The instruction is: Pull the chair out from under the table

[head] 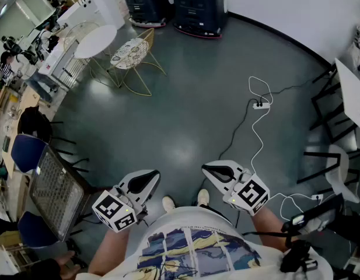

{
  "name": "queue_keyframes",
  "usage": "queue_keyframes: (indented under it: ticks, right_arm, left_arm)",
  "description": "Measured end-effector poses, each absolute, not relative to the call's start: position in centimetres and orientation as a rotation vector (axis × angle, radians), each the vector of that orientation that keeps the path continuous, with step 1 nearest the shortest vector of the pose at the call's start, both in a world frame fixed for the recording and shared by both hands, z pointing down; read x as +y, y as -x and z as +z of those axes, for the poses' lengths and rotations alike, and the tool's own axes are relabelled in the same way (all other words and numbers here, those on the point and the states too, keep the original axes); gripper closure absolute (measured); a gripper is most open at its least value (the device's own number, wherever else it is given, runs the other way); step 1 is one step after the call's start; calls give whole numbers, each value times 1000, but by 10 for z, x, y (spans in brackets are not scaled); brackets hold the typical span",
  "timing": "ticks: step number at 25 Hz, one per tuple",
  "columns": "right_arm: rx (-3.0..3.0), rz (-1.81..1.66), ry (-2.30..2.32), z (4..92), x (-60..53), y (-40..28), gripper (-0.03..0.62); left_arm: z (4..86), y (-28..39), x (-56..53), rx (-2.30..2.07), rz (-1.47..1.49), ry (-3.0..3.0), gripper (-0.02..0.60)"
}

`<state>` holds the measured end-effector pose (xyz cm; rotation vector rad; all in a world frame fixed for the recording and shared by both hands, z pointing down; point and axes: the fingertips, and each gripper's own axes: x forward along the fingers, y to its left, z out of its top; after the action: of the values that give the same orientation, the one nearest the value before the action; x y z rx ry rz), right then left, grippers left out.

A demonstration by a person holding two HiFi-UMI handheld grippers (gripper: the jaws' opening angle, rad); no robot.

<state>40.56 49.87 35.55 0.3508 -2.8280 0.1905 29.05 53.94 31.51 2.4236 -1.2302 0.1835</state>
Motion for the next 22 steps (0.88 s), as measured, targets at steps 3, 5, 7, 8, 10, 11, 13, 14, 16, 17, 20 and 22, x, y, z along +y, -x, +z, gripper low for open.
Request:
queue_keyframes:
  ticks: [3, 5, 7, 8, 10, 11, 13, 14, 16, 17, 20, 22]
  right_arm:
    - [-2833, 180, -338, 348, 506, -384, 585]
    - [-2826, 166, -326, 347, 505, -377, 585]
    - [-2813, 164, -309, 347, 503, -374, 585]
    - [-2815, 166, -307, 348, 501, -374, 585]
    - [-2827, 160, -303, 348, 497, -374, 585]
    - [-2832, 156, -295, 348, 496, -374, 585]
    - [-2836, 151, -272, 349, 496, -374, 585]
    - [-2838, 149, -259, 349, 497, -374, 585]
    - [-2846, 150, -236, 346, 498, -376, 585]
    - [-2854, 151, -229, 344, 497, -377, 585]
    - [-2885, 154, -227, 343, 484, -375, 583]
    - [-2898, 143, -223, 343, 473, -365, 582]
  left_arm:
    - [315, -272, 544, -1230, 149, -2421, 565]
    - [315, -265, 543, -1242, 131, -2418, 565]
    - [314, -264, 540, -1259, 118, -2419, 565]
    - [313, -264, 539, -1267, 113, -2417, 565]
    - [313, -266, 538, -1282, 107, -2409, 565]
    - [313, -266, 539, -1290, 106, -2408, 564]
    - [314, -267, 540, -1306, 107, -2405, 565]
    - [315, -267, 541, -1314, 107, -2398, 563]
    - [314, -267, 542, -1330, 110, -2379, 565]
    - [314, -268, 542, -1339, 114, -2371, 563]
    - [314, -269, 536, -1363, 124, -2361, 565]
    - [316, -265, 531, -1379, 130, -2349, 565]
